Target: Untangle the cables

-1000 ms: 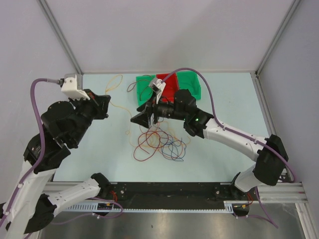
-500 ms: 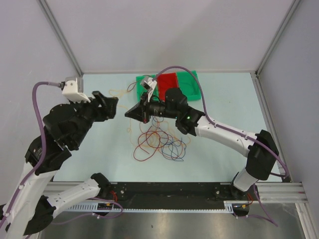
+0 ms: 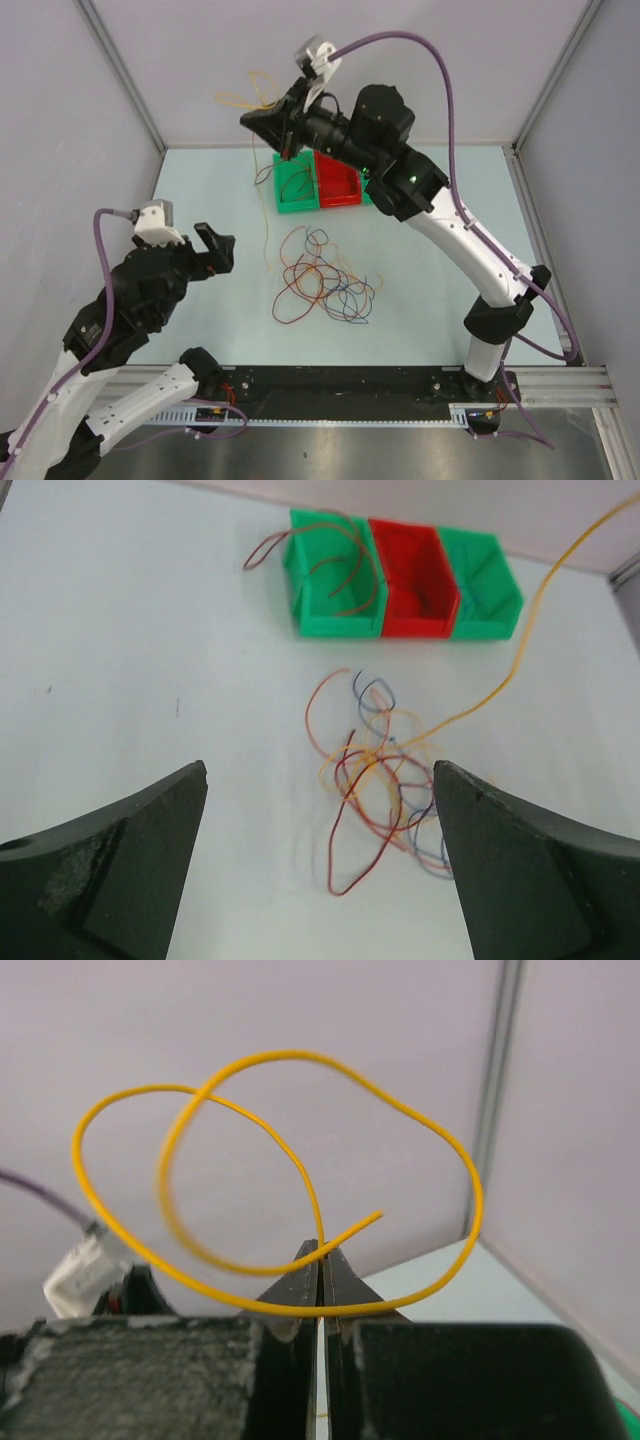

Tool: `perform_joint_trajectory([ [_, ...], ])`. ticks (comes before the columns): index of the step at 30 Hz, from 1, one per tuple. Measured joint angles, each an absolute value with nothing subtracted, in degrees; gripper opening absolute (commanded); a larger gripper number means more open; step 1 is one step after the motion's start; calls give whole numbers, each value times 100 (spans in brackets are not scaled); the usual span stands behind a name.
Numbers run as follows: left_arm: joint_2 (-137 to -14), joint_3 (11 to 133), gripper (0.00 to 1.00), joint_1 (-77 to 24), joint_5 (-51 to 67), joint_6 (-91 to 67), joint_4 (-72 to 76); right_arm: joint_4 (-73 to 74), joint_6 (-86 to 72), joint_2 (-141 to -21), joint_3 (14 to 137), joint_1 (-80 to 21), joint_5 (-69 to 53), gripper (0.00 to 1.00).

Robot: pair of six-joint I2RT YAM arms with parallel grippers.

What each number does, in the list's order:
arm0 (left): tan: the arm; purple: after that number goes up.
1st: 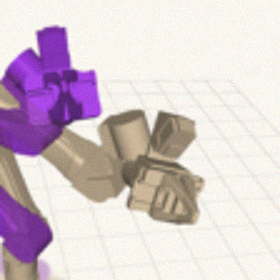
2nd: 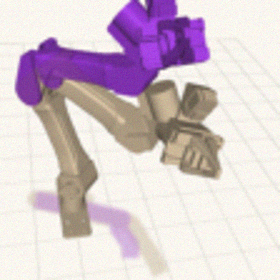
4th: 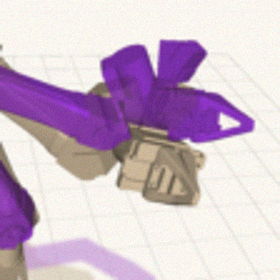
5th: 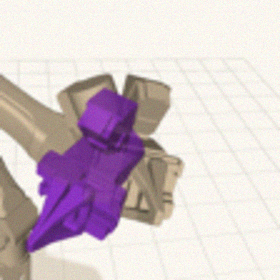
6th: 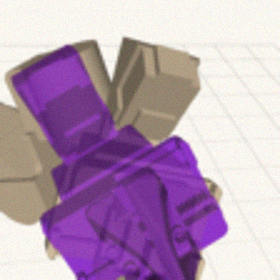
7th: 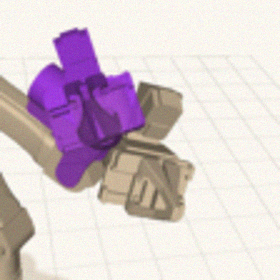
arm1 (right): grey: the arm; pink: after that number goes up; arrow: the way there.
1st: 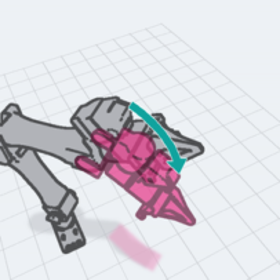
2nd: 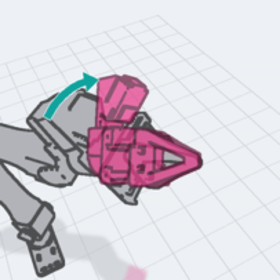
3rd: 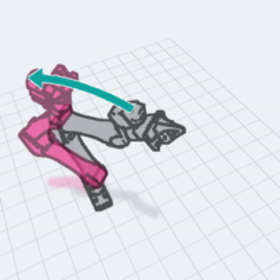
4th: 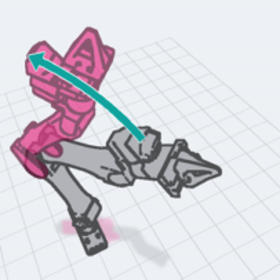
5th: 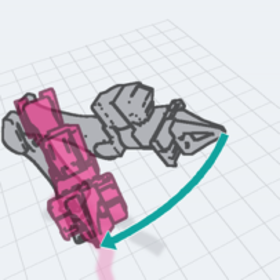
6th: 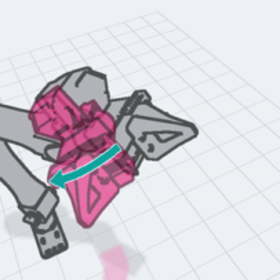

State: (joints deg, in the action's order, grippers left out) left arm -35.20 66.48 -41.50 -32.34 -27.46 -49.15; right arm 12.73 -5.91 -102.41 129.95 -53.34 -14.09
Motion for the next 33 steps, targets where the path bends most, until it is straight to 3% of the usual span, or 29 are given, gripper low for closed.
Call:
perform_joint_trajectory([
  [5, -3391, 5948, 100, -4150, -3267, -2816, -4984, 1520, -548, -10707, 14125, -4945, -1087, 0],
  [17, -3063, 4971, 99, -4152, -3251, -2856, -4860, 707, -384, -10713, 13913, -4488, -679, 0],
  [29, -4117, 4930, 86, -4150, -2908, -3000, -2834, 395, -102, -10060, 12792, -5118, -587, 0],
  [33, -4683, 4904, 76, -4150, -2893, -3011, -1984, 377, -139, -9771, 12300, -5131, -580, 0],
])
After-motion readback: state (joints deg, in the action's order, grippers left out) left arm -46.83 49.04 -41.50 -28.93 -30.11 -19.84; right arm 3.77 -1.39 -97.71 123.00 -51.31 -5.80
